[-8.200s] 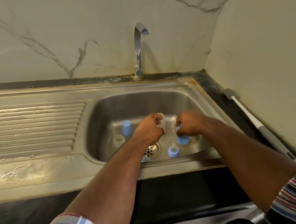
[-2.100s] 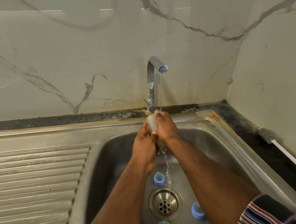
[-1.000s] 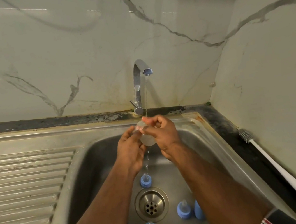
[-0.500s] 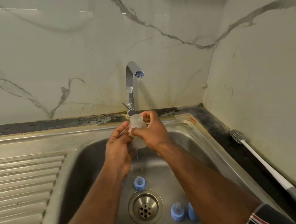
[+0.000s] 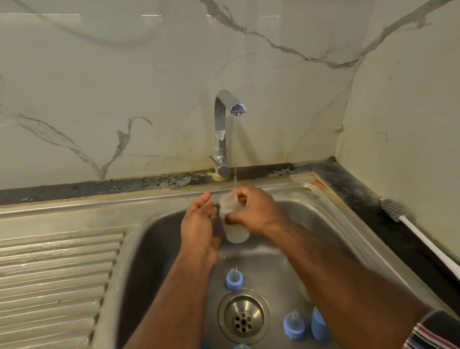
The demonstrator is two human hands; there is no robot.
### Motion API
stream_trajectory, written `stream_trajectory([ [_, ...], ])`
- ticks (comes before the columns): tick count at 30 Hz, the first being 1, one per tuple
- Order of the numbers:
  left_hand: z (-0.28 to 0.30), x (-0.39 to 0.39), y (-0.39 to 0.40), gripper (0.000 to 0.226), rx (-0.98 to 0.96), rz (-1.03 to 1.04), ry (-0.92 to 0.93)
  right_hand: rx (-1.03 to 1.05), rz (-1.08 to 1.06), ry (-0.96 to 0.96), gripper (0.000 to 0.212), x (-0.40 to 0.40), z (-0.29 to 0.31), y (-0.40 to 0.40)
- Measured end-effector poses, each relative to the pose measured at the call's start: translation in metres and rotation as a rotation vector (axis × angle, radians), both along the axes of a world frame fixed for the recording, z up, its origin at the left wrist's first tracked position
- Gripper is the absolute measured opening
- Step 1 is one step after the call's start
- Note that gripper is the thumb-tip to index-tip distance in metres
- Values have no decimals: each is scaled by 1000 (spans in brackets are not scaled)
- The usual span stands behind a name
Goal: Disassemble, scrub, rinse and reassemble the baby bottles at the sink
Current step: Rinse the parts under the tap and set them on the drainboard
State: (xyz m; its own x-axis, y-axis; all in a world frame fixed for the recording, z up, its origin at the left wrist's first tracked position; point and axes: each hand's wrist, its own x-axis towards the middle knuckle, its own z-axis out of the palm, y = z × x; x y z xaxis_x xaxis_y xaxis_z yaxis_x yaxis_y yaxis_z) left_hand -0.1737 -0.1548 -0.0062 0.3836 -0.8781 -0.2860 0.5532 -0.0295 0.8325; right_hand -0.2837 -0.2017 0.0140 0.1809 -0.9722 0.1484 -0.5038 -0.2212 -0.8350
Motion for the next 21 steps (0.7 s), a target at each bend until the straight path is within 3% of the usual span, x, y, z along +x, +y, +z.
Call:
stream_trajectory([
  [4,1,2,3,47,-17,-95,-132,-12,-90,-236,54,3,3,-6],
  [8,0,3,7,46,-37,-247,-137,204,8,-424,49,2,-5,-9],
  [10,1,5,6,46,-53,-200,-230,337,58,-587,36,0,-10,-11],
  [12,0,9,4,50,-36,-58,-446,409,10,-565,28,1,-19,-14],
  [14,0,15,3,57,-22,34,-662,343,-49,-281,20,3,-39,-19],
  [16,-3,19,2,60,26,22,-865,213,128,334,20,6,-64,-21],
  [18,-4,20,4,60,66,-44,-1018,184,373,816,51,11,-81,-17],
  [21,-9,22,4,59,85,-89,-1125,270,552,1045,67,20,-95,-11],
])
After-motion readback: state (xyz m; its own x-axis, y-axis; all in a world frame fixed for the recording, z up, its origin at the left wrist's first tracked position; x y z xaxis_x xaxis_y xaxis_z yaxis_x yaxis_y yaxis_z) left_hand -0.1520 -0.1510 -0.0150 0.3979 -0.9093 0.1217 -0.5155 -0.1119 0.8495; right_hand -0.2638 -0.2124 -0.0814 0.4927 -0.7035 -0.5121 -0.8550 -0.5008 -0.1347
